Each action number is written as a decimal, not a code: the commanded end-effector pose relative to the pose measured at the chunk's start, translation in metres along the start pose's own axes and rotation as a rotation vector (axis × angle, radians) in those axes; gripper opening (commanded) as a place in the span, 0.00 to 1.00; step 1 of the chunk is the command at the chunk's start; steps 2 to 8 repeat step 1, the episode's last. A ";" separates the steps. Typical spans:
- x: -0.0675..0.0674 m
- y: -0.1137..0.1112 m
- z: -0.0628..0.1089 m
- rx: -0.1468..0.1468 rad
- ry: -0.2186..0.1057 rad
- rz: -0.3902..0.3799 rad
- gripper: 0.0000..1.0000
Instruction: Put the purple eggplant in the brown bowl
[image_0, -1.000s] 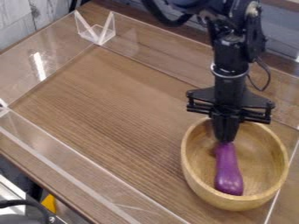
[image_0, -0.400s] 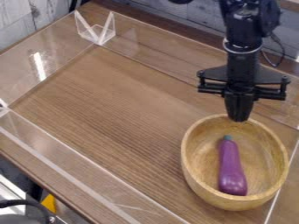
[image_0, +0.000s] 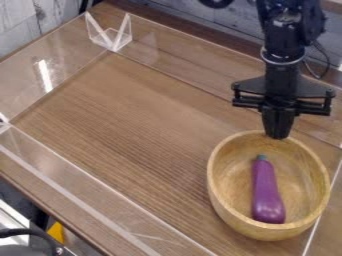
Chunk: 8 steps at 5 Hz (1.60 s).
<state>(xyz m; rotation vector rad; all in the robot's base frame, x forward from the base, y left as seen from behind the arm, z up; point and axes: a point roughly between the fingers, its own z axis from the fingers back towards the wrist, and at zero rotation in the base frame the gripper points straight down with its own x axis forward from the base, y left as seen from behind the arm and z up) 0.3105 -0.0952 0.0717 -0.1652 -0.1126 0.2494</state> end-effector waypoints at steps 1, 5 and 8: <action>0.003 -0.010 0.002 -0.033 -0.035 -0.056 0.00; 0.003 -0.010 0.002 -0.033 -0.035 -0.056 0.00; 0.003 -0.010 0.002 -0.033 -0.035 -0.056 0.00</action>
